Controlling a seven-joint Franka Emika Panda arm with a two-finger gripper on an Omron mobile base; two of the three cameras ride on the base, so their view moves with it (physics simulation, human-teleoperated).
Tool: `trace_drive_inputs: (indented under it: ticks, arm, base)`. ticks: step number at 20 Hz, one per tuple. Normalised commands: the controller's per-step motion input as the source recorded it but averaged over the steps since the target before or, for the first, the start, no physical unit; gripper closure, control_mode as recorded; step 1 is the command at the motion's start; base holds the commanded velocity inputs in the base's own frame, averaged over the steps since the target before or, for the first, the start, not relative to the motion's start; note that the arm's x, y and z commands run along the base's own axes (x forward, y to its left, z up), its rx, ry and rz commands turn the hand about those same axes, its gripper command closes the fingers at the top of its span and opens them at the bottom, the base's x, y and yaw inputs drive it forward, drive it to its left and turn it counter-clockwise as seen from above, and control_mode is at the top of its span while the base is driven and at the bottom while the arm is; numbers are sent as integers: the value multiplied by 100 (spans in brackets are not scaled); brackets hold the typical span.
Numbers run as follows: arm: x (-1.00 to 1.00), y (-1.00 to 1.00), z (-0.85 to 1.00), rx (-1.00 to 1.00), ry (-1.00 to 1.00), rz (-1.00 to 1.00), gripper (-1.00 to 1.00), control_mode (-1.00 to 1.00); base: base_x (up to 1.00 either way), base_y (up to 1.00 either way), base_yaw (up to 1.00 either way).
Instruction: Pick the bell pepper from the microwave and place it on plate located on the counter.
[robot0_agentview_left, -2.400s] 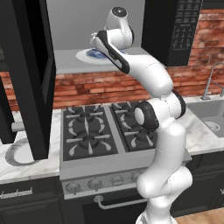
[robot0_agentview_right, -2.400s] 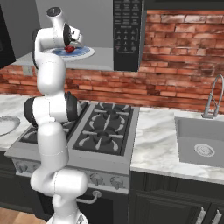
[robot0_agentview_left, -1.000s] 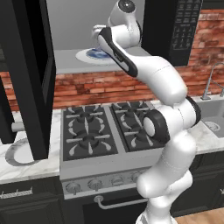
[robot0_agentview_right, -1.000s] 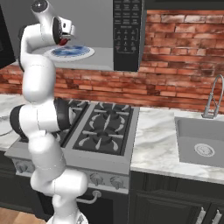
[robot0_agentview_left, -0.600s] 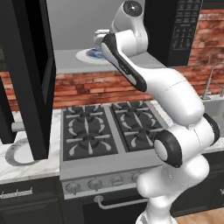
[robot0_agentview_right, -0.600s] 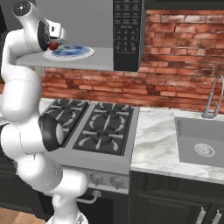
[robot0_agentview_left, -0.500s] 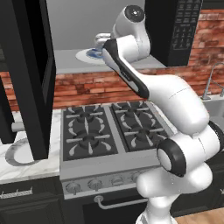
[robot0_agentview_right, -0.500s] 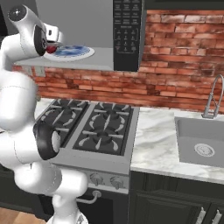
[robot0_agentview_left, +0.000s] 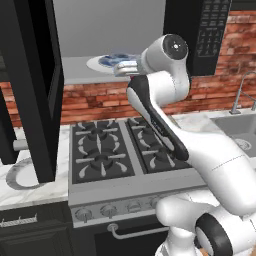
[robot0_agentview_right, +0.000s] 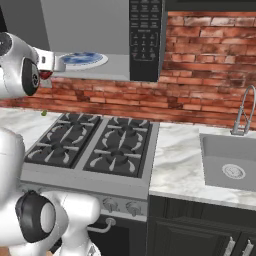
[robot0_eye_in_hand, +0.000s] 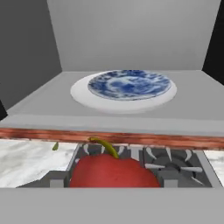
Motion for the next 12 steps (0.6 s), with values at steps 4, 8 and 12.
trace_drive_inputs:
  ticks: [4, 8, 12]
  arm:
    - [-99, 2, -32, 0, 0, 13, 100, -100]
    - [-58, 33, -56, 0, 1, 22, 100, -100]
    - [-4, 50, -75, 0, 0, 24, 100, -100]
  base:
    - [0, 0, 0]
    - [0, 0, 0]
    - [0, 0, 0]
